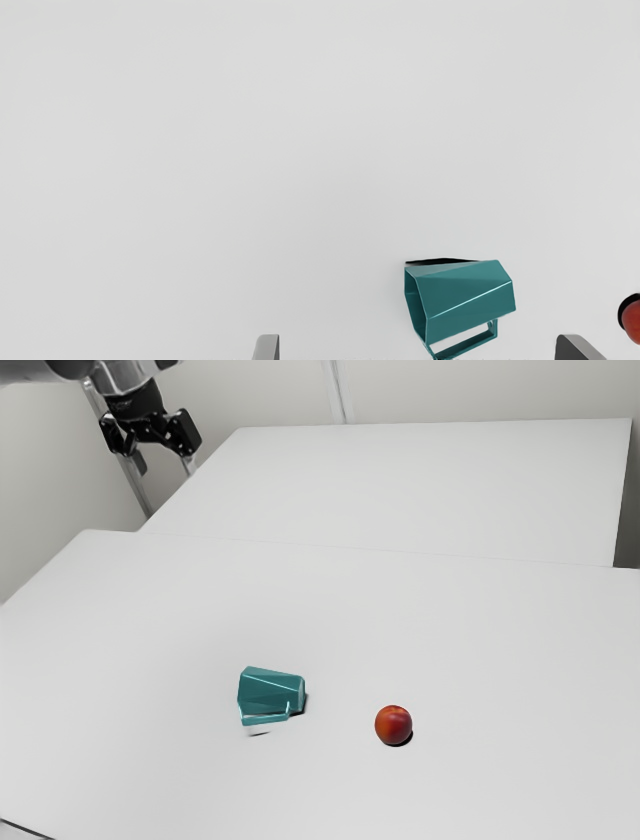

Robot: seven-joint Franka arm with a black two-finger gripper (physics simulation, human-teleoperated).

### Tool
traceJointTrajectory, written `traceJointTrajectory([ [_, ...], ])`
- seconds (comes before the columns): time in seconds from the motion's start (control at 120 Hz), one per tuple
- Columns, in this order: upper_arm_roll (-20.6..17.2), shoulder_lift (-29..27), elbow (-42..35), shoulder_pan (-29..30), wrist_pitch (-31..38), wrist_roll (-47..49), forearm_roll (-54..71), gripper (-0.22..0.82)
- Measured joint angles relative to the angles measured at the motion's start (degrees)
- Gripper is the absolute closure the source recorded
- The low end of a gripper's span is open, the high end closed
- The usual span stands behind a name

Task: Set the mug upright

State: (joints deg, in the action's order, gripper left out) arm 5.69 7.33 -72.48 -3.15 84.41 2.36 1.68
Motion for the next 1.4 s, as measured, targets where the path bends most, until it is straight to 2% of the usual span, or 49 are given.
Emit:
traceJointTrajectory([
  [0.1, 0.5, -0.6, -1.6, 0.0, 0.3, -0.5, -1.5, 0.00],
  [0.242, 2.1, -3.7, -9.5, 0.0, 3.0, -1.0, -4.6, 0.00],
  [0.408, 7.4, -6.6, -30.4, -0.9, 12.6, -4.5, -19.3, 0.00],
  [0.567, 10.9, -8.3, -49.1, 0.8, 22.0, -13.3, -39.7, 0.00],
  [0.658, 11.8, -11.9, -59.6, 2.5, 26.6, -20.0, -49.9, 0.00],
  [0.758, 12.0, -14.1, -66.4, 1.9, 30.6, -26.6, -56.9, 0.00],
  [0.85, 12.1, -14.4, -69.3, 1.5, 33.0, -31.8, -60.4, 0.00],
  [1.05, 12.1, -11.8, -70.2, 1.6, 35.9, -40.7, -65.3, 0.00],
  [1.4, 11.9, -10.1, -72.1, 1.8, 37.4, -50.6, -70.1, 0.00],
])
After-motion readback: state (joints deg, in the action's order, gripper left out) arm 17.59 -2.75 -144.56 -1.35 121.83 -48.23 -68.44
